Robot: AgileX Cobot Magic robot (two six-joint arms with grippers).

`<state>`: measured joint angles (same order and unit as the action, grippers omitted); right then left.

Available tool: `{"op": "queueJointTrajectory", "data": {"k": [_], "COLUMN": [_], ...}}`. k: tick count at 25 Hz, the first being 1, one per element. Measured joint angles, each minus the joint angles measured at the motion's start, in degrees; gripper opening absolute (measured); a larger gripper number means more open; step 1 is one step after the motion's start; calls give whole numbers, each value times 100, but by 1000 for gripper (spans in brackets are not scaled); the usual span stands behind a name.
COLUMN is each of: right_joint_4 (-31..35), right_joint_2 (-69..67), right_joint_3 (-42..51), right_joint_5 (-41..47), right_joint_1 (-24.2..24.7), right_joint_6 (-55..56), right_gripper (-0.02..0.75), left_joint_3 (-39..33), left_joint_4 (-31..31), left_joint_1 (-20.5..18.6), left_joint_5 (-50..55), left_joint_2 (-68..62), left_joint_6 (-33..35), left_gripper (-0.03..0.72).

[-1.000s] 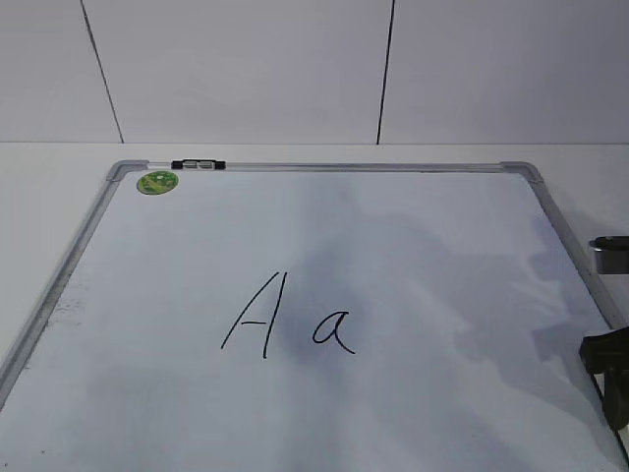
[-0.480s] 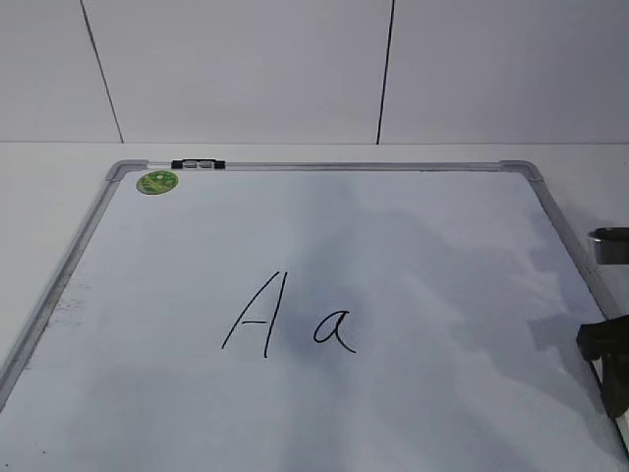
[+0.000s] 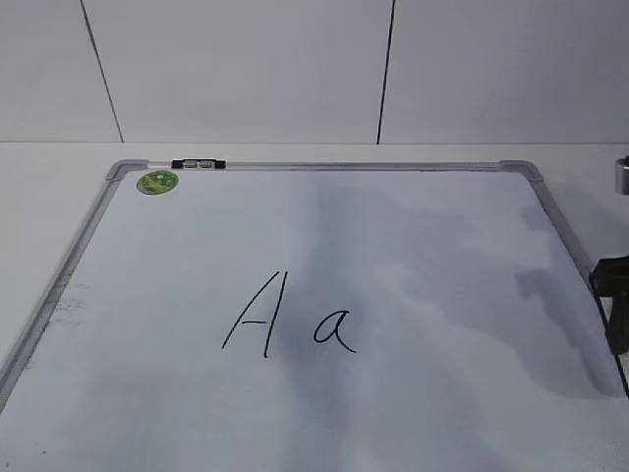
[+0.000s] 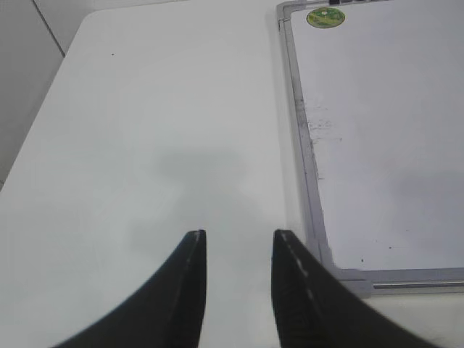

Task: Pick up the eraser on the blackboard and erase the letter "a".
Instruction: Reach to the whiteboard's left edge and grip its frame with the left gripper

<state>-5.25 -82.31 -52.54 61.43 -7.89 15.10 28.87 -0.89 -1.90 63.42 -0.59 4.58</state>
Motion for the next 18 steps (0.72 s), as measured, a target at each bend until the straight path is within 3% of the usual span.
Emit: {"op": "queueJointTrajectory", "data": {"k": [6,18], "right_joint_4": [346,367], "right_joint_2": [119,-471], "right_joint_3": [-337,-1322], "right_joint_5": [69,330], "right_joint_1": [-419,-1238], "right_joint_6": [-318,-449], "right_gripper": [556,556], "left_joint_3": [0,0], "left_joint_4": [0,0], "left_joint_1": [0,0], "left_joint_5": [0,0], "left_joint_2": [0,0], "left_joint_6": [0,0], "left_gripper": [235,235]}}
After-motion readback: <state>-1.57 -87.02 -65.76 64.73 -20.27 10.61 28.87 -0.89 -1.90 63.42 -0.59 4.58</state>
